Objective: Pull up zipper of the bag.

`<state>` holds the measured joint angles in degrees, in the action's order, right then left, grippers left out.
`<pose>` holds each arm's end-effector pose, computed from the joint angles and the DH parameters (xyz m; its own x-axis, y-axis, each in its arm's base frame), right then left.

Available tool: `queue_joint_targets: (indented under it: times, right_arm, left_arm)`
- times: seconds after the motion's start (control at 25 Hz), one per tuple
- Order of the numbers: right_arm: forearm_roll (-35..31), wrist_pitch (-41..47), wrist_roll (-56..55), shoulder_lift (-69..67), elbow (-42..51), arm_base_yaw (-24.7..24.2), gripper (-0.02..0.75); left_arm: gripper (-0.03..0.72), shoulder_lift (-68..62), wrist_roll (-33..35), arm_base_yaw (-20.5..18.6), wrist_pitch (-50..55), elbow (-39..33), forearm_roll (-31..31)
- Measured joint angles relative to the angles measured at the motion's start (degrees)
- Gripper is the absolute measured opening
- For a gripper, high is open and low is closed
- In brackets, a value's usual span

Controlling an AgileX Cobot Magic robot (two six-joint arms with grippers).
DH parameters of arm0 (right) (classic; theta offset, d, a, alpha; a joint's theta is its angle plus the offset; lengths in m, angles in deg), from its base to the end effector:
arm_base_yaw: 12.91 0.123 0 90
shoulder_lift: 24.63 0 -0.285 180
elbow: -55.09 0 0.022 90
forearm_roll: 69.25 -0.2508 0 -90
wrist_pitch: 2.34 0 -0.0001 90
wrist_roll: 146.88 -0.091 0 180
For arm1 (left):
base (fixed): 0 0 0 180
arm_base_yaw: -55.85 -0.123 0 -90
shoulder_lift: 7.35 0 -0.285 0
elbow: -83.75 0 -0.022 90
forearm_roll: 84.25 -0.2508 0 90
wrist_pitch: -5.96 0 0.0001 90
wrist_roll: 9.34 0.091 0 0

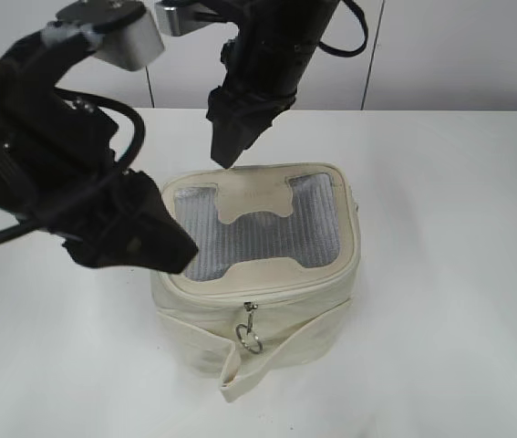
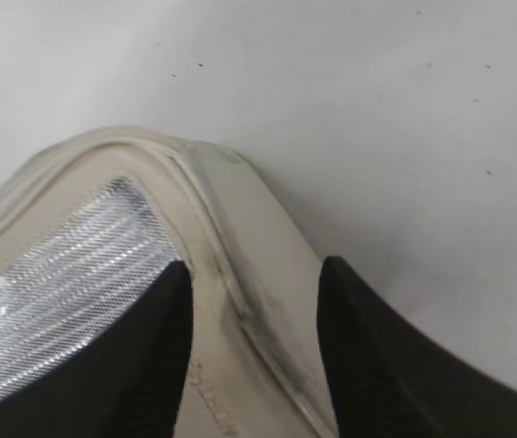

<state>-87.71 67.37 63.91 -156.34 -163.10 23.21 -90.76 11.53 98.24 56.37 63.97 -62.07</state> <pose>0.3619 0.2976 0.2595 -0.4411 -0.8062 -0.3943 -0.8954 0.4249 0.1329 0.1727 -0.1935 0.2938 -0.5625 0.6558 -0.5035 0.8145 0.5441 -0.2014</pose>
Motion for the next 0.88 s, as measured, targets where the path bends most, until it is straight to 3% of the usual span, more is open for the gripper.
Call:
queue_joint_targets:
  times: [0.28,0.6,0.88]
  right_arm:
    - [4.62,0.0,-2.16,3.67,-0.04,-3.09,0.368]
    - [4.57,-0.07,-5.12,6.63,0.85,-12.83,0.368]
    - [4.31,-0.15,-5.51,10.42,8.97,-19.19,0.369]
  left_arm:
    - [0.391,-4.13,-0.73,-6.83,-4.51,1.33,-2.72]
    - [0.456,-15.81,4.18,-7.03,-4.59,12.5,-3.57]
    - [0.498,-25.54,9.82,-7.03,-1.2,24.52,-3.69]
